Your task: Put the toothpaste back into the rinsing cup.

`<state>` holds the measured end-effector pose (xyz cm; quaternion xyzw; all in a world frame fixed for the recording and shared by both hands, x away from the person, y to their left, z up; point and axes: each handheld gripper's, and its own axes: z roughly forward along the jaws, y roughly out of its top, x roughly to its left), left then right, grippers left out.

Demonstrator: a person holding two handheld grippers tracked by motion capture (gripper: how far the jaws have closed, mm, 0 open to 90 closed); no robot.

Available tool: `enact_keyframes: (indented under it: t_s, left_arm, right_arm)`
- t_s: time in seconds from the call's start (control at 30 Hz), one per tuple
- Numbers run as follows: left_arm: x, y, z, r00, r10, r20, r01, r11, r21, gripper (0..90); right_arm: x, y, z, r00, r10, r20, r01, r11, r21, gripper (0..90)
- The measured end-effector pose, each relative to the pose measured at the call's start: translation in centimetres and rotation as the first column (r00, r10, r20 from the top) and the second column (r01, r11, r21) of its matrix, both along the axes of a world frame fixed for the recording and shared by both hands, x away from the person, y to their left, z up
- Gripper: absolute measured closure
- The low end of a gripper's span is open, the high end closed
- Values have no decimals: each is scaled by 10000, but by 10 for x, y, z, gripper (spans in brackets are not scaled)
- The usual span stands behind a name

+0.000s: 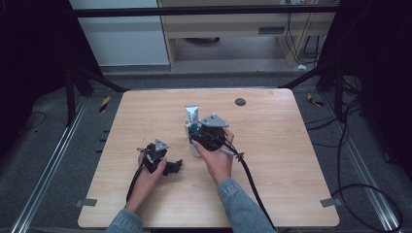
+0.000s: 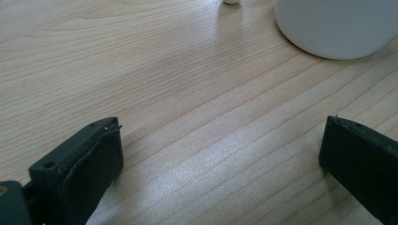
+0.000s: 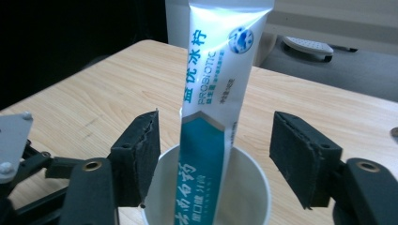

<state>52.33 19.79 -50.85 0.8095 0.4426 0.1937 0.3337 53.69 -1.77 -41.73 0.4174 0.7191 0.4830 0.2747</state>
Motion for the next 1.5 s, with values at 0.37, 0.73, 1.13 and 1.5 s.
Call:
enact_keyframes:
  t_s: [0.37,0.73,1.13,1.5]
  left_arm:
    - [0,0,0,10000,1,2,-1,10000,-3,0]
    - [0,0,0,10000,1,4,-1,10000,-3,0]
    - [0,0,0,10000,-30,-14,30,10000,44,0]
    - [0,0,0,10000,-18,-18,18,10000,36,0]
  right_arm:
    - [-1,-12,9,9983,439,-385,-467,9960,-756,194]
    - [-5,-27,17,9928,768,-921,-890,9866,-1370,95]
    - [-9,-46,17,9890,860,-1202,-1068,9780,-1791,75]
    - [-12,-73,17,9897,502,-1340,-786,9733,-2155,89]
